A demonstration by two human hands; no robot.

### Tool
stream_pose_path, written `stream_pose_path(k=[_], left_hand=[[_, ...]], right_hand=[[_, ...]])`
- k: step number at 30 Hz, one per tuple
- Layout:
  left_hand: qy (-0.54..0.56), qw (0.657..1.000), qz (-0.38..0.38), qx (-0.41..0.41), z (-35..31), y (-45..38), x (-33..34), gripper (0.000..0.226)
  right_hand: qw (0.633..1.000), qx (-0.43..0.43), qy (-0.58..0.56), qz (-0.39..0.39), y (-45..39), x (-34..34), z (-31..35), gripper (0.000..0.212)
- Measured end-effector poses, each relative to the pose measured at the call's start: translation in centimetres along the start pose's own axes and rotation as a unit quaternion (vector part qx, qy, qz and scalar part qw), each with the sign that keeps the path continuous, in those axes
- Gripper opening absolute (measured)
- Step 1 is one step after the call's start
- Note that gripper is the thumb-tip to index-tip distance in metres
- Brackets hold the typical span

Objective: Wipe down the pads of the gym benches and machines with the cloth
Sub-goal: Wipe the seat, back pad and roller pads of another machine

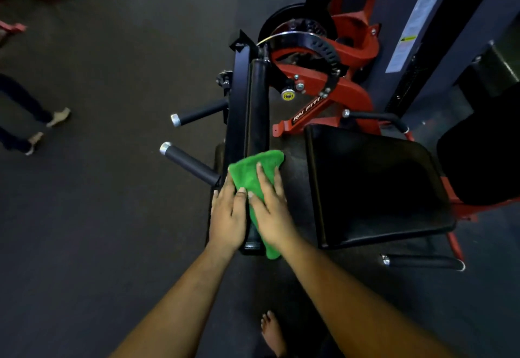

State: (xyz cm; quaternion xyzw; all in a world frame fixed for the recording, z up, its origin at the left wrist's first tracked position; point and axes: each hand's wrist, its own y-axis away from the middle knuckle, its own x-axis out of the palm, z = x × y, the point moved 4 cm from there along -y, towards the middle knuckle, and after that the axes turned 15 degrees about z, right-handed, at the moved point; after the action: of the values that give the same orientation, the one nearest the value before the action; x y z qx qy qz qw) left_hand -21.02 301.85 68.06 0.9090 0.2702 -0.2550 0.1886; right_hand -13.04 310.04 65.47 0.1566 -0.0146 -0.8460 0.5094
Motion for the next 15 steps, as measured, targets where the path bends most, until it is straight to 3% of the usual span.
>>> stream_pose_path(k=[5,11,15], left_hand=[[0.018,1.0,-0.015,-0.007,0.5,-0.6,0.6,0.065],[0.049,0.998,-0.044,-0.009,0.8,-0.8,0.6,0.058],[0.045,0.997,-0.049,-0.037,1.5,-0.8,0.5,0.06]], right_hand=[[0.992,0.051,-0.106,0.037,-5.4,-2.7,0.8,0.063],[0.992,0.017,-0.097,0.077,4.1,1.0,-2.6,0.061],[0.991,0.013,-0.133,0.016,-0.7,-0.1,-1.7,0.066]])
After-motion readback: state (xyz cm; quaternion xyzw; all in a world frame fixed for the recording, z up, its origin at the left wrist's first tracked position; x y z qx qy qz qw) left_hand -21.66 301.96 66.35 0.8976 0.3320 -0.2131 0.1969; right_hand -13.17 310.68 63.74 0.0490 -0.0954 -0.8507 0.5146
